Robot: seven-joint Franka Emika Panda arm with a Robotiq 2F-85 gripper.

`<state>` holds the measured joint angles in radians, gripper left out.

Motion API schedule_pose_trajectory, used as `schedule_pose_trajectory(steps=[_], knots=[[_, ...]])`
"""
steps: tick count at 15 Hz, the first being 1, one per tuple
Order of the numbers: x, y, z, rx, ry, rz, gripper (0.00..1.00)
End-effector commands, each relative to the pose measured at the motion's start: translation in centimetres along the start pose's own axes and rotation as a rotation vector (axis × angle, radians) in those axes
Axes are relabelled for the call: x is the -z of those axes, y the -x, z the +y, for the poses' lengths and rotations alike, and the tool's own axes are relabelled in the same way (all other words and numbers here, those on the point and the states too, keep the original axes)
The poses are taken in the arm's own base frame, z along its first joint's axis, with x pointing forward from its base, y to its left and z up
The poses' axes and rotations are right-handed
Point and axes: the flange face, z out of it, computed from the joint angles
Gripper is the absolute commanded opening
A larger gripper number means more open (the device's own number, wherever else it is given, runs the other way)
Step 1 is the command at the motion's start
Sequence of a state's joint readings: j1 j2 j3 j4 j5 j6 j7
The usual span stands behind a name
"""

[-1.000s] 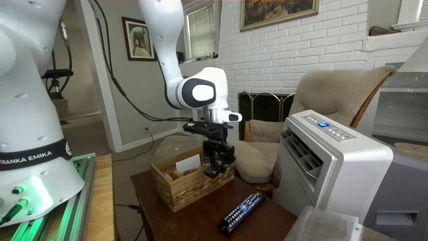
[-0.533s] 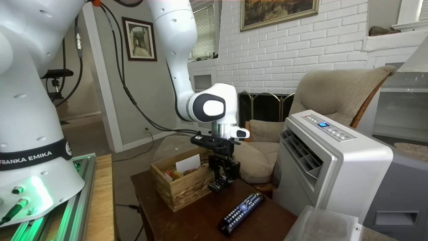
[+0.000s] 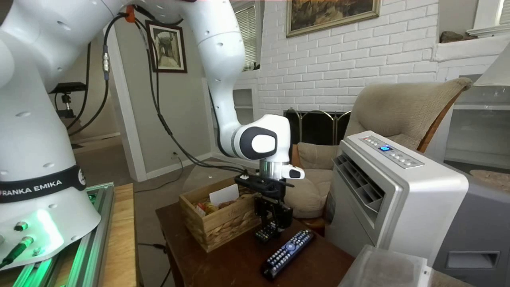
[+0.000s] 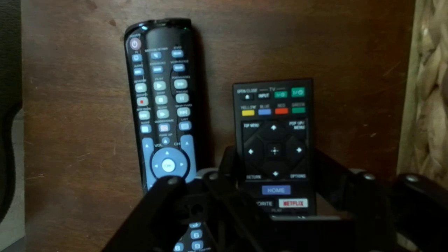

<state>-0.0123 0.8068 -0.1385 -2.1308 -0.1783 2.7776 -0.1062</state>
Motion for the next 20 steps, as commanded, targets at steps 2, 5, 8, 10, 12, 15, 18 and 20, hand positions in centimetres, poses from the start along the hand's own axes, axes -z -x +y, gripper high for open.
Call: schedule_pose_trajectory(steps=[2, 5, 8, 10, 12, 15, 18, 20], knots=[[-1.6, -1.5, 0.1, -0.013, 0.007, -0.012, 0.27], [-1.9, -1.8, 0.1, -0.002, 0.013, -0.007, 0.60], [-1.8, -1.9, 0.0, 0.002, 0.020, -0.004, 0.92], [-1.7, -1.8, -0.1, 0.008, 0.015, -0.003, 1.00], [-0.7, -1.3, 0.2, 0.008, 0.004, -0.002, 1.00], [1.2, -0.5, 1.3, -0.006, 0.014, -0.010, 1.00], [3.4, 0.1, 3.0, -0.021, 0.020, 0.001, 1.00], [5.2, 0.6, 4.0, -0.015, 0.015, 0.008, 1.00]])
